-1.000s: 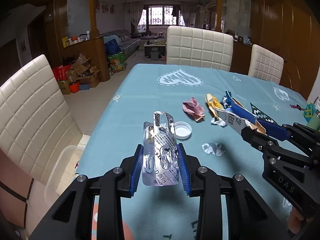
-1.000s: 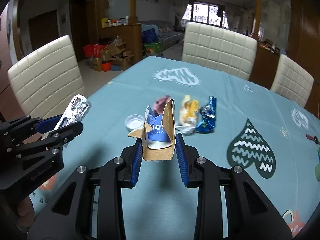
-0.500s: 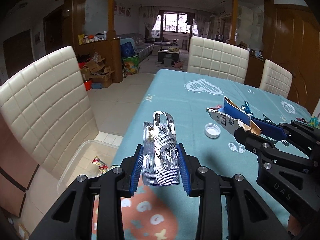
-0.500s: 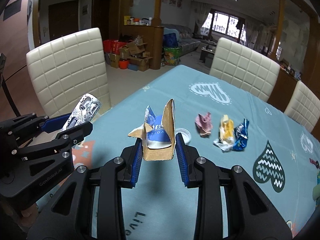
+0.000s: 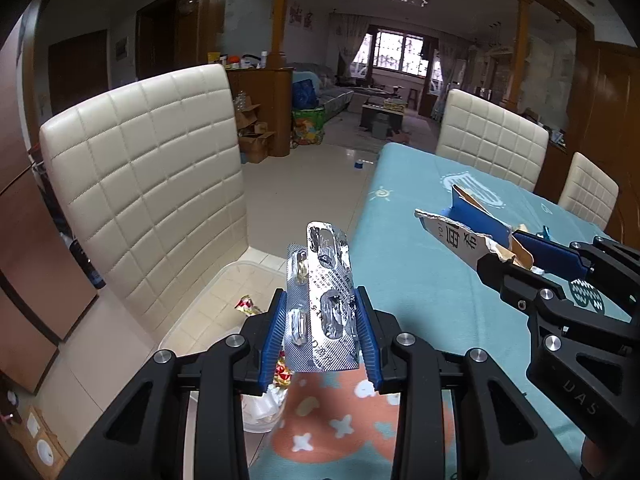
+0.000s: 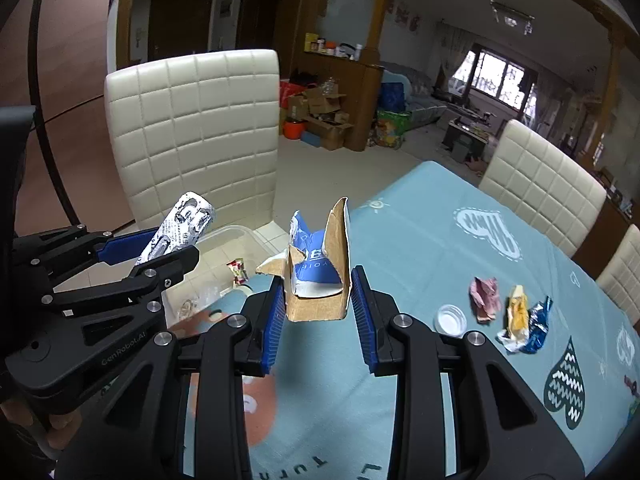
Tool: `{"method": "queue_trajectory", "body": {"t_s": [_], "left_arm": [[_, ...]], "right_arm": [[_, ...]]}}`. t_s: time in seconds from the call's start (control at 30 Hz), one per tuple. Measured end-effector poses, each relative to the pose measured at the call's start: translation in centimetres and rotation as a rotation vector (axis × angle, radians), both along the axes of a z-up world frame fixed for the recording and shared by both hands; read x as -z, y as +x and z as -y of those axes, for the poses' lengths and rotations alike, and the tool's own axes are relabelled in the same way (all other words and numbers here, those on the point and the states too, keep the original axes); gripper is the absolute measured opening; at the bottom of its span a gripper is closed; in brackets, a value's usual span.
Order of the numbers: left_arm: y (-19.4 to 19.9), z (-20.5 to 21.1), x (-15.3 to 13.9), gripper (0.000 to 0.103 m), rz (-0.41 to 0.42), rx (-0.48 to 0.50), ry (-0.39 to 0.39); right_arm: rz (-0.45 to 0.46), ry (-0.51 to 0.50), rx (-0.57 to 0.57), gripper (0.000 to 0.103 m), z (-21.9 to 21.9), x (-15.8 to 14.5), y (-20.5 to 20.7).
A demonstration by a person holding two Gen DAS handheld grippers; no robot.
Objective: Collect trash
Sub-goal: 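Carry the blister pack and carton over the clear bin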
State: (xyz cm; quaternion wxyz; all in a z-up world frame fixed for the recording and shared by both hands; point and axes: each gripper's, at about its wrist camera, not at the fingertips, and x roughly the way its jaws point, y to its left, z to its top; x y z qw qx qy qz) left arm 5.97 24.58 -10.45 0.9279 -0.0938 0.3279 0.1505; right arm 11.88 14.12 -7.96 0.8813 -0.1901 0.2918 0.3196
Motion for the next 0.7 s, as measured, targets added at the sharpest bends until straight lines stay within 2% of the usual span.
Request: {"method": "queue_trajectory", "body": {"t_s": [0.37,0.7], "left_arm": [[-0.3,-3.0,0.7,0.033,-0.014,-0.084,0.031],[1.1,-4.7,1.5,0.034,-0.031,-0.111,0.053]], "right_arm": [[-0.021,-0.014,-0.058,0.034,-3.7,0.8,0.7],[-0.051,-0.019,-0.061,0.034,-5.0,2.0,2.7]]}}
